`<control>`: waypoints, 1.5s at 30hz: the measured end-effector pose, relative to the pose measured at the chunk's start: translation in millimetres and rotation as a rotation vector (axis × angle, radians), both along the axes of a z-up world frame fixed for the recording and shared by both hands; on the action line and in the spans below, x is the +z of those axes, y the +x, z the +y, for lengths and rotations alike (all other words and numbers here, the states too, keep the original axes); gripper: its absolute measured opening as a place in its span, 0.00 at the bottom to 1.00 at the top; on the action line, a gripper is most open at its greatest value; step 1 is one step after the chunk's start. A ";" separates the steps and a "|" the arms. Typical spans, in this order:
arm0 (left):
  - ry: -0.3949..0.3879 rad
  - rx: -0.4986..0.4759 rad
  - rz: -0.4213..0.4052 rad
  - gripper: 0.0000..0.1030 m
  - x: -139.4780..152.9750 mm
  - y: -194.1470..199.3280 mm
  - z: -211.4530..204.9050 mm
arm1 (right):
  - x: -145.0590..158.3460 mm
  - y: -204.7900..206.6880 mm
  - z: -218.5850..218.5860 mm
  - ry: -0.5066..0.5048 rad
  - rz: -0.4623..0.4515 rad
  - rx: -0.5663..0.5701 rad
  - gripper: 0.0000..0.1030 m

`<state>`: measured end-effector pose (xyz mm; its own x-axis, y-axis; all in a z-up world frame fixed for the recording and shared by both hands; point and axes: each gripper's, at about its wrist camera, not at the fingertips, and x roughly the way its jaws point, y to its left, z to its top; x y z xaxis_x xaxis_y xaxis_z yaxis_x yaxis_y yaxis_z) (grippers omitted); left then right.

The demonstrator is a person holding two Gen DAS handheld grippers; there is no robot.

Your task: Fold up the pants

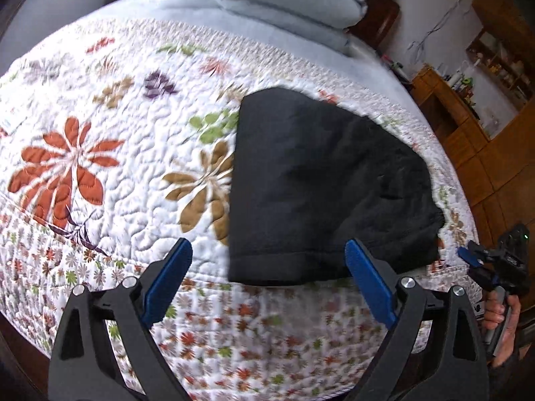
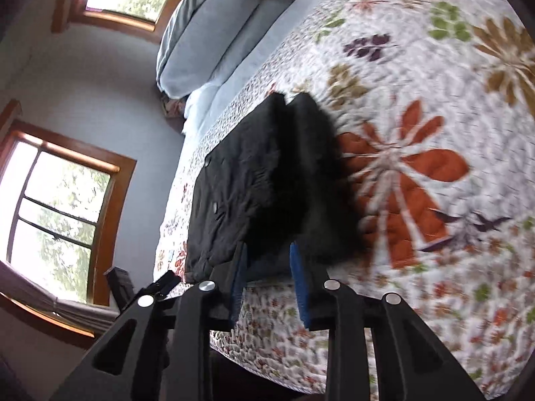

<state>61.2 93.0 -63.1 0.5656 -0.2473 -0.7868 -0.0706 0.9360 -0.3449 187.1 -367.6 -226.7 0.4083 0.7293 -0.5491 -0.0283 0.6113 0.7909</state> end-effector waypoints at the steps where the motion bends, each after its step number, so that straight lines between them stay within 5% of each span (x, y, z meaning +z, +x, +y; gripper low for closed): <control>1: 0.017 -0.011 -0.022 0.90 11.9 -5.2 -5.6 | 4.6 -0.4 5.6 -0.014 -0.011 0.011 0.28; 3: 0.055 -0.024 -0.051 0.90 31.4 -13.6 -16.3 | 18.1 -5.5 19.1 -0.094 -0.045 0.026 0.28; 8: 0.100 -0.025 -0.134 0.93 82.5 -37.9 -37.2 | 61.6 -31.0 39.7 -0.342 -0.145 -0.004 0.68; 10: 0.133 -0.020 -0.171 0.95 101.0 -51.0 -44.6 | 87.2 -44.9 49.4 -0.481 -0.207 -0.035 0.92; 12: 0.165 -0.021 -0.203 0.95 115.7 -61.5 -52.5 | 112.4 -61.7 60.1 -0.589 -0.288 -0.066 0.96; 18: 0.219 -0.037 -0.272 0.97 152.0 -96.6 -66.6 | 154.9 -92.8 98.3 -0.717 -0.400 -0.073 0.97; 23: 0.215 -0.024 -0.278 0.97 167.7 -118.2 -67.4 | 167.9 -116.1 117.2 -0.718 -0.413 -0.104 0.97; 34: 0.278 -0.043 -0.285 0.97 171.7 -135.1 -82.3 | 166.7 -141.0 113.5 -0.744 -0.386 -0.210 0.97; 39: 0.203 -0.067 -0.292 0.97 166.3 -137.3 -82.3 | 171.5 -150.6 118.8 -0.795 -0.423 -0.235 0.97; 45: 0.209 -0.069 -0.261 0.97 157.5 -135.0 -83.9 | 167.5 -152.6 122.6 -0.837 -0.432 -0.249 0.97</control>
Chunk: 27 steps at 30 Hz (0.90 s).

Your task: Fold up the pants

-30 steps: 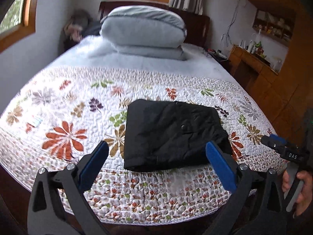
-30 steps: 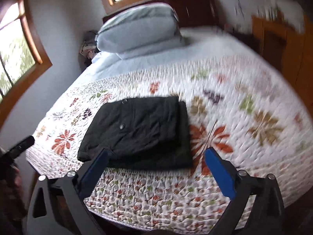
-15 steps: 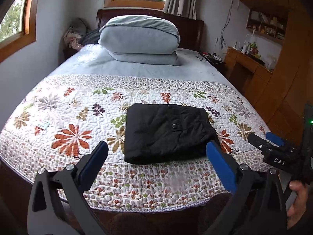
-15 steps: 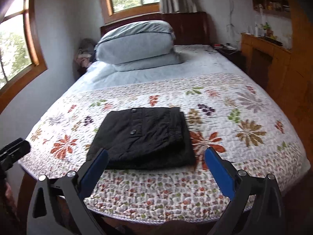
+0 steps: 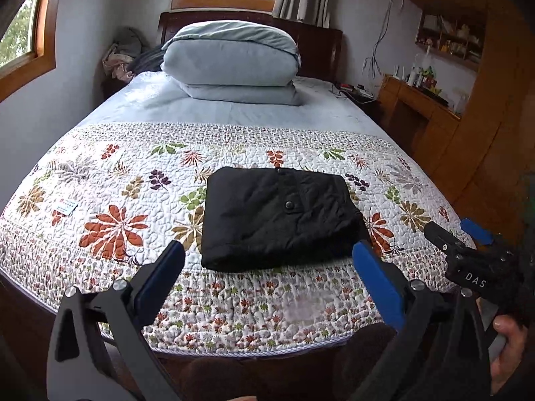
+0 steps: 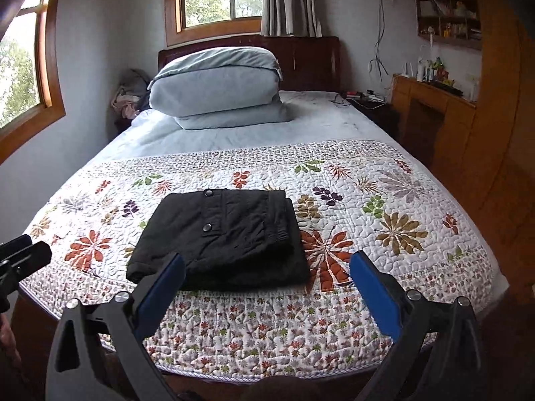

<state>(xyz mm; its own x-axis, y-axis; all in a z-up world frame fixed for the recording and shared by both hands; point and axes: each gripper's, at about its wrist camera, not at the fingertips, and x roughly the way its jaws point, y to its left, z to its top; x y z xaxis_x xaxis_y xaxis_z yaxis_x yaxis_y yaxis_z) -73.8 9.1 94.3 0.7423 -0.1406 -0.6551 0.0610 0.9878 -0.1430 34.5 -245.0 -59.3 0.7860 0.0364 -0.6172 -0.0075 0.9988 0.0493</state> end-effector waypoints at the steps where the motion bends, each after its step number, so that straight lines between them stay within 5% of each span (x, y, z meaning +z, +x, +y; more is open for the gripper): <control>1: 0.007 0.004 0.000 0.97 -1.0 0.0 0.3 | -2.5 0.1 0.8 -0.002 0.007 0.000 0.97; 27: 0.067 0.055 -0.035 0.97 -30.2 8.8 22.5 | -7.6 2.3 -3.8 -0.034 0.002 -0.015 0.97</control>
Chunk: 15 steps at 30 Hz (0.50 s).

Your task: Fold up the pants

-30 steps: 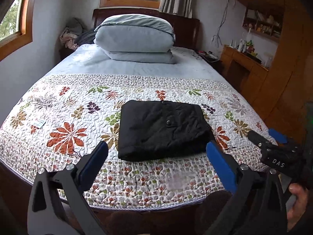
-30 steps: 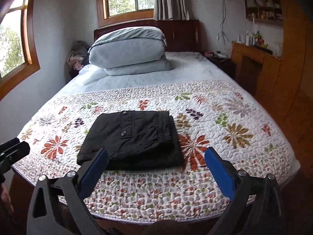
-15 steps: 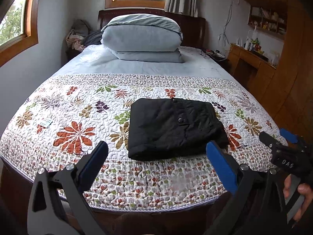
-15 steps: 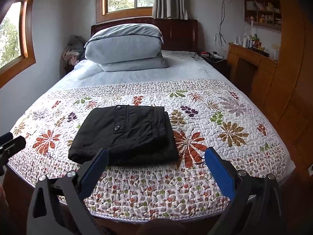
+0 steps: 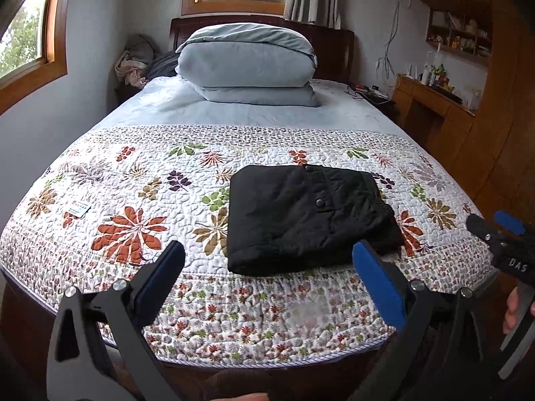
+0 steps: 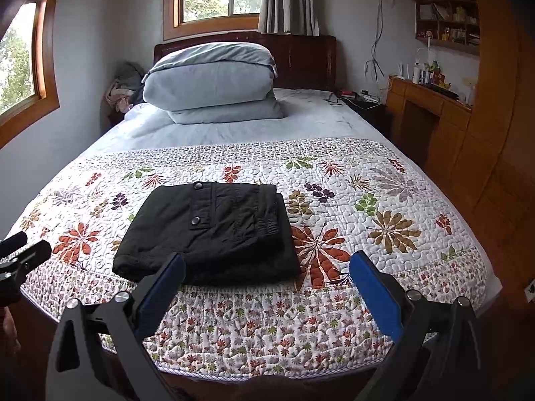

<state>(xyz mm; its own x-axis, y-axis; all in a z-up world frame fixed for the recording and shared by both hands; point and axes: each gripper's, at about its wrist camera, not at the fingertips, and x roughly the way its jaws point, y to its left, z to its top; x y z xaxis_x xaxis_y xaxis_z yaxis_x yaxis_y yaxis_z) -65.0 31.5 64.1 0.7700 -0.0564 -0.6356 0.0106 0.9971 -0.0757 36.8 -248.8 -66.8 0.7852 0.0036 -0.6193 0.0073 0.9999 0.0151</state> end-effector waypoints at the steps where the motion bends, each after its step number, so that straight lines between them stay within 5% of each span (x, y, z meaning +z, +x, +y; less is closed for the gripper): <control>1: 0.001 0.001 -0.002 0.97 0.2 0.2 0.6 | 0.3 0.3 -0.9 0.003 0.000 -0.001 0.97; 15: -0.008 -0.008 -0.010 0.97 -2.9 0.2 3.6 | 0.7 0.7 -3.5 0.054 0.008 0.019 0.97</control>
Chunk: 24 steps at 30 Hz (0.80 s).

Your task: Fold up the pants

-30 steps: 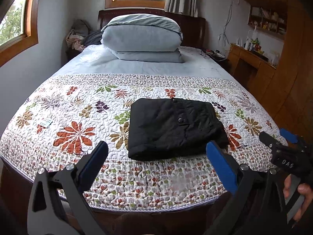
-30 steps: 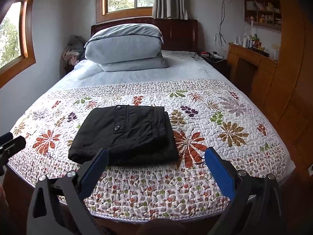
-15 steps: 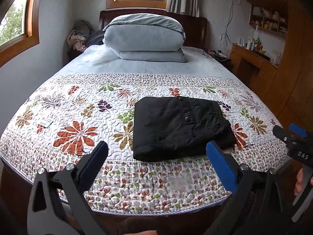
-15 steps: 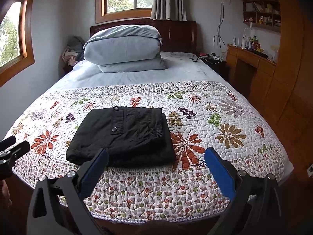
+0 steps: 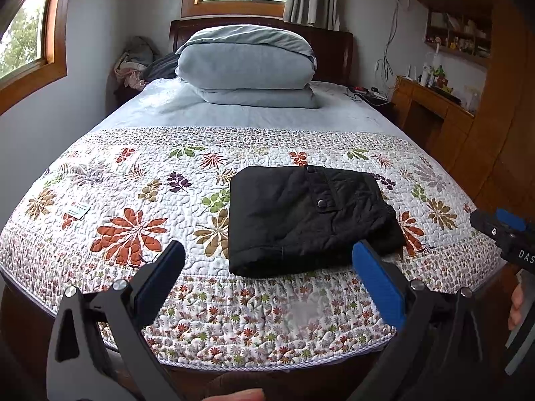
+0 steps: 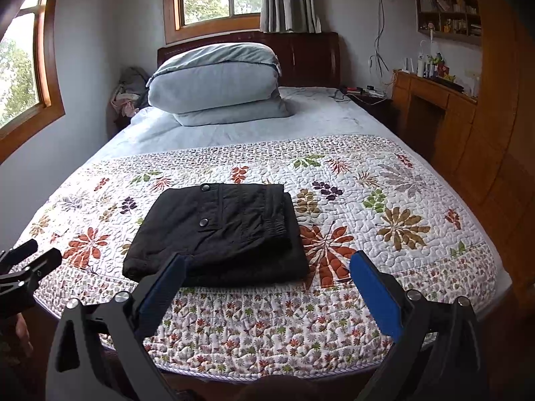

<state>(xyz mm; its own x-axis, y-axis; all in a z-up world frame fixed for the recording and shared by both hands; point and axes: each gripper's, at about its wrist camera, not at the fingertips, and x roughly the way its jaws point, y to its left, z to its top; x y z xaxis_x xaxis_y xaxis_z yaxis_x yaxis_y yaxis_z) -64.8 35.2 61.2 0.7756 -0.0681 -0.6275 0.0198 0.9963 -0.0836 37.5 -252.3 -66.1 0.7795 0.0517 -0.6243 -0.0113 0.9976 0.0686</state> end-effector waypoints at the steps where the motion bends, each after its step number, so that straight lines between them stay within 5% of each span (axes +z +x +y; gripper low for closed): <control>1: -0.002 0.002 0.001 0.97 -0.1 0.3 0.8 | 0.1 0.0 -0.1 0.001 0.000 -0.001 0.97; 24: 0.016 -0.003 0.009 0.97 -2.6 0.0 -1.2 | 0.9 -0.7 2.5 -0.003 0.002 0.005 0.97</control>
<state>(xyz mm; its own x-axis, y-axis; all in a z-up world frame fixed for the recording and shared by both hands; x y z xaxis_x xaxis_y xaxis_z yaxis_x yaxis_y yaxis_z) -64.8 34.0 58.6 0.7698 -0.0603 -0.6354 0.0221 0.9975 -0.0679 36.8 -249.8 -65.2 0.7783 0.0536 -0.6256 -0.0157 0.9977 0.0659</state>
